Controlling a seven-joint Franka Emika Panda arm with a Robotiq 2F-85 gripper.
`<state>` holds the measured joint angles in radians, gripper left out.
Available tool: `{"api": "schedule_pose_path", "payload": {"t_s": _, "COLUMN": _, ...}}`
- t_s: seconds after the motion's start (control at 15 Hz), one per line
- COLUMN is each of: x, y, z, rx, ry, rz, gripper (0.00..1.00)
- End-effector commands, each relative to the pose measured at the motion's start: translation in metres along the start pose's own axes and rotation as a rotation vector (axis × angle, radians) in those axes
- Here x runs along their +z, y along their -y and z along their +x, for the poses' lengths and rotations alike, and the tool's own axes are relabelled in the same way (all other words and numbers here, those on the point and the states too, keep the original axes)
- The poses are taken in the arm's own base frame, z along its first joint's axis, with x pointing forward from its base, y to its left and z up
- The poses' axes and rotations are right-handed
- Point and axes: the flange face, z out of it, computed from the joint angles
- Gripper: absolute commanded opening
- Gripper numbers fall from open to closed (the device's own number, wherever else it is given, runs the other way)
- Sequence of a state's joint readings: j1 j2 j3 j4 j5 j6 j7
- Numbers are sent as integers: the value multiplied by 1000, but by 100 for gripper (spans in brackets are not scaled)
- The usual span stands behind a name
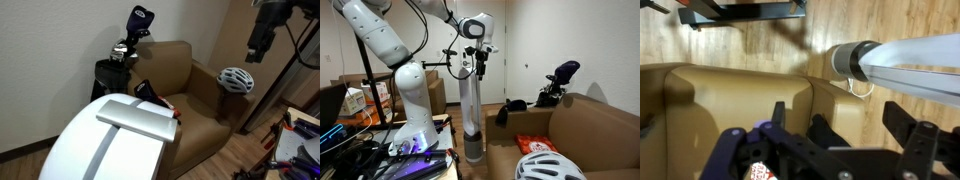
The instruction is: Move the orange bag to the right
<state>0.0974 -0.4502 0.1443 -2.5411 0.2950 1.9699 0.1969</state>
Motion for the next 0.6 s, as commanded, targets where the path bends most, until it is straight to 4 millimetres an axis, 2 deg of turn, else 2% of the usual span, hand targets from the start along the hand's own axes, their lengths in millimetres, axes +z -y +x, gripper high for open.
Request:
{"api": "schedule_pose_path", "payload": {"t_s": 0.0, "x": 60, "y": -31, "z": 51, "rx": -37, "ry": 179, "rz": -90, "gripper": 100}}
{"api": "schedule_pose_path", "payload": {"t_s": 0.07, "x": 67, "y": -36, "z": 62, "rx": 1, "ry": 237, "rz": -99, "gripper": 100}}
{"api": "schedule_pose_path", "payload": {"t_s": 0.13, "x": 52, "y": -27, "z": 33, "rx": -1, "ry": 147, "rz": -75, "gripper": 100}}
{"api": "schedule_pose_path", "payload": {"t_s": 0.27, "x": 67, "y": -33, "z": 45, "rx": 16, "ry": 183, "rz": -77, "gripper": 100}}
{"api": "schedule_pose_path", "payload": {"t_s": 0.4, "x": 62, "y": -29, "z": 43, "rx": 6, "ry": 171, "rz": -77, "gripper": 100}}
{"api": "schedule_pose_path", "payload": {"t_s": 0.47, "x": 63, "y": -21, "z": 52, "rx": -50, "ry": 122, "rz": -133, "gripper": 100}}
{"api": "schedule_pose_path", "payload": {"t_s": 0.53, "x": 77, "y": -19, "z": 73, "rx": -103, "ry": 157, "rz": -195, "gripper": 100}}
